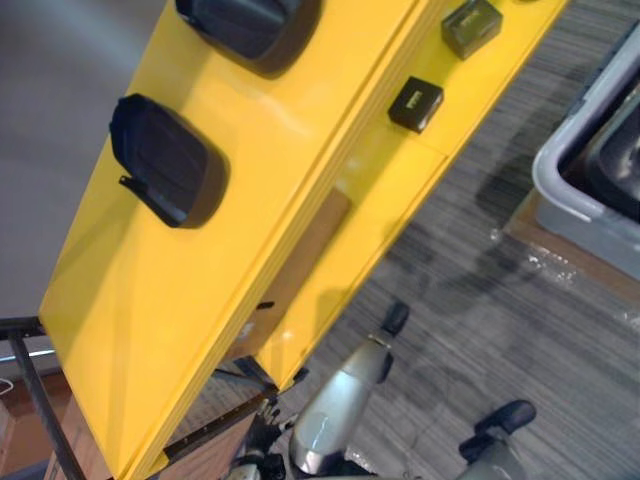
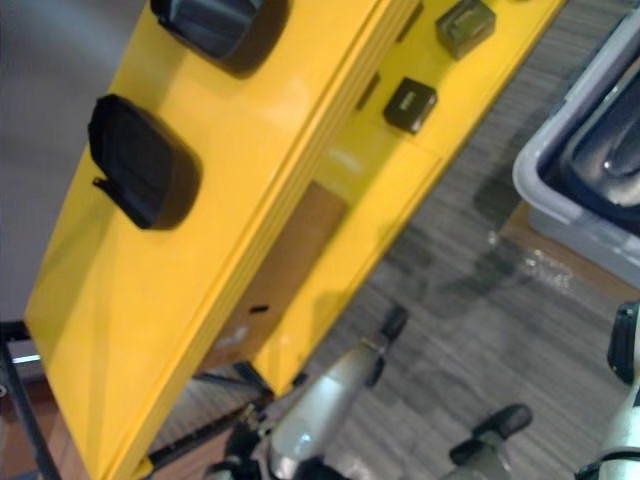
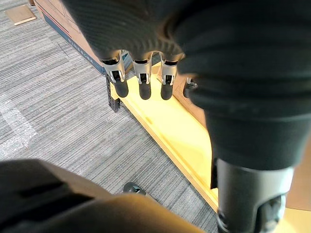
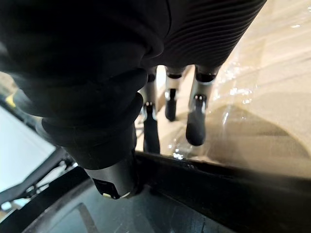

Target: Walk over and take plastic housings, then place them on the shelf

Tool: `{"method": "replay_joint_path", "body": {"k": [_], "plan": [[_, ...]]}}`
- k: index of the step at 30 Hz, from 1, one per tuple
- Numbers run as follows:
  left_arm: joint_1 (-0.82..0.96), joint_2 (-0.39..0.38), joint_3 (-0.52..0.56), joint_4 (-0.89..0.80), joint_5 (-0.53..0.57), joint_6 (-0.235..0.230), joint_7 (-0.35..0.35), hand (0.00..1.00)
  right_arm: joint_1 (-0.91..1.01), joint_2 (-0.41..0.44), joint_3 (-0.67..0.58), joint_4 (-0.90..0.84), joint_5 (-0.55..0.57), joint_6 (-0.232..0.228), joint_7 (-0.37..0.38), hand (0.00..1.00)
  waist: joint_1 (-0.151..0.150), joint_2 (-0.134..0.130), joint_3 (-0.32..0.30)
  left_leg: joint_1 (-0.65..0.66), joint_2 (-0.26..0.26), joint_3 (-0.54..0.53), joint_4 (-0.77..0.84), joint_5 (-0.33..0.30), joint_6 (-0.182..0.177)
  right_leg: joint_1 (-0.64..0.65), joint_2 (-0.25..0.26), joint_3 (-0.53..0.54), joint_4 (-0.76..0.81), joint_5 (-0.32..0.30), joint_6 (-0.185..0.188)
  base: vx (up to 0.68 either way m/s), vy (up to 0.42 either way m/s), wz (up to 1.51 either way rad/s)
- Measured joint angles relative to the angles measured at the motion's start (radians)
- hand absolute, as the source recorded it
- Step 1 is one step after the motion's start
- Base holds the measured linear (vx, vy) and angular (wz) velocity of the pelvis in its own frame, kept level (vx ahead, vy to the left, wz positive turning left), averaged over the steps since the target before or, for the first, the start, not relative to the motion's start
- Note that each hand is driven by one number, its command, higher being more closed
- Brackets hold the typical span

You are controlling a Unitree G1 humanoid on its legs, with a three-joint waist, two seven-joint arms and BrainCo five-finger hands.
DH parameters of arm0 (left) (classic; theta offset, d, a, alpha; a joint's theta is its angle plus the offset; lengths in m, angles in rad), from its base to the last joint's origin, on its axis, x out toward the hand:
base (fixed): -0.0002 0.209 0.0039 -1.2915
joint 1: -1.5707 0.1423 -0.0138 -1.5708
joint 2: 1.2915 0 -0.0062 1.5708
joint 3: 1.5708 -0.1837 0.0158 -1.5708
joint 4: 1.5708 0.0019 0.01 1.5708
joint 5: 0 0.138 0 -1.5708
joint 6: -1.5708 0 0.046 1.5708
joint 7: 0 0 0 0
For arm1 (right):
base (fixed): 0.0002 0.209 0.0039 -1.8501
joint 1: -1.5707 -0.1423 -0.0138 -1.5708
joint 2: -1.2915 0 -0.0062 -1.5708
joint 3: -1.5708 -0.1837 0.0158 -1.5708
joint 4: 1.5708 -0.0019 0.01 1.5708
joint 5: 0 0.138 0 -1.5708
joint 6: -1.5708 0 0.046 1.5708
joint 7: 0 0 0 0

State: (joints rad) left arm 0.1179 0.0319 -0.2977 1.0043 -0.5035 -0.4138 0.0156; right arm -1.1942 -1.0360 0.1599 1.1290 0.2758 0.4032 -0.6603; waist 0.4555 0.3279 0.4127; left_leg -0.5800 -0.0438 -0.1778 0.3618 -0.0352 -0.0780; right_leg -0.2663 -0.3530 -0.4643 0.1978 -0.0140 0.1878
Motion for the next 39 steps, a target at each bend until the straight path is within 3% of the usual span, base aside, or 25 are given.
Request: {"method": "replay_joint_path", "body": {"k": [6,8,10,13,17,25,28,29,32,39], "plan": [[0.000,0.000,0.000,-0.001,-0.003,0.000,-0.002,0.00,0.002,-0.028,0.022,-0.001,-0.058,0.013,0.018,1.00,0.003,0.000,0.000,-0.017,0.001,-0.001,0.013,-0.002,0.000,-0.012,0.002,0.000,0.002,0.000,0.000,-0.02,0.006,-0.01],[0.000,0.000,0.001,-0.002,-0.007,-0.002,-0.002,0.00,0.001,-0.027,0.029,-0.001,-0.119,0.040,0.050,1.00,0.003,0.001,-0.001,-0.017,0.002,-0.001,0.016,-0.005,0.000,-0.011,0.002,0.000,0.003,0.000,0.000,-0.04,0.016,-0.01],[0.000,0.001,0.001,-0.002,-0.007,-0.022,0.000,0.00,0.001,-0.028,0.046,0.001,-0.240,0.087,0.112,1.00,0.006,0.001,-0.001,-0.017,0.003,-0.001,0.016,-0.005,0.000,-0.011,0.002,0.000,0.002,0.000,0.000,-0.05,0.015,0.00],[0.001,0.003,0.006,-0.010,-0.007,-0.060,0.004,0.00,-0.001,-0.028,0.074,0.009,-0.300,0.101,0.137,1.00,0.006,0.001,-0.001,-0.015,0.003,-0.001,0.016,-0.005,0.000,-0.009,0.002,-0.001,0.003,0.000,0.000,-0.04,0.012,0.00],[0.003,0.017,0.013,-0.111,-0.008,-0.112,0.013,0.00,-0.005,-0.027,0.080,0.048,-0.322,0.052,0.133,1.00,-0.002,-0.002,0.001,-0.004,0.004,-0.006,0.020,-0.004,0.000,0.014,0.006,-0.008,0.003,0.002,0.003,-0.01,0.002,0.03],[0.003,0.049,0.062,-0.389,-0.043,-0.130,0.064,0.00,-0.007,-0.012,0.085,0.065,-0.290,-0.074,0.118,1.00,-0.044,-0.033,0.025,0.046,0.007,-0.014,0.014,-0.005,0.000,0.071,0.010,-0.031,0.005,0.000,-0.001,-0.04,0.003,0.03],[0.009,0.069,0.062,-0.467,-0.040,-0.109,0.092,0.00,-0.007,0.022,0.076,0.066,-0.290,-0.093,0.112,1.00,-0.073,-0.060,0.044,0.068,0.016,-0.009,0.008,-0.004,0.000,0.089,0.015,-0.030,0.004,-0.001,-0.002,-0.07,-0.003,-0.06],[0.014,0.078,0.063,-0.496,-0.038,-0.106,0.098,0.00,-0.008,0.038,0.058,0.065,-0.290,-0.106,0.108,1.00,-0.086,-0.084,0.062,0.084,0.020,-0.008,-0.005,-0.002,-0.004,0.095,0.017,-0.028,0.004,-0.001,-0.003,-0.06,-0.012,-0.08],[0.022,0.078,0.069,-0.535,-0.035,-0.084,0.113,0.00,-0.011,0.045,0.042,0.063,-0.290,-0.121,0.084,1.00,-0.092,-0.110,0.080,0.091,0.030,-0.005,-0.011,0.002,-0.009,0.097,0.025,-0.026,0.004,-0.002,-0.003,-0.07,-0.019,-0.07],[0.064,0.078,0.094,-0.556,-0.002,-0.074,0.140,0.00,-0.030,0.082,0.038,0.058,-0.288,-0.120,0.073,1.00,-0.127,-0.135,0.097,0.131,0.039,0.004,-0.050,0.016,-0.014,0.114,0.026,-0.024,0.001,0.000,-0.003,-0.04,-0.023,-0.04]]}}
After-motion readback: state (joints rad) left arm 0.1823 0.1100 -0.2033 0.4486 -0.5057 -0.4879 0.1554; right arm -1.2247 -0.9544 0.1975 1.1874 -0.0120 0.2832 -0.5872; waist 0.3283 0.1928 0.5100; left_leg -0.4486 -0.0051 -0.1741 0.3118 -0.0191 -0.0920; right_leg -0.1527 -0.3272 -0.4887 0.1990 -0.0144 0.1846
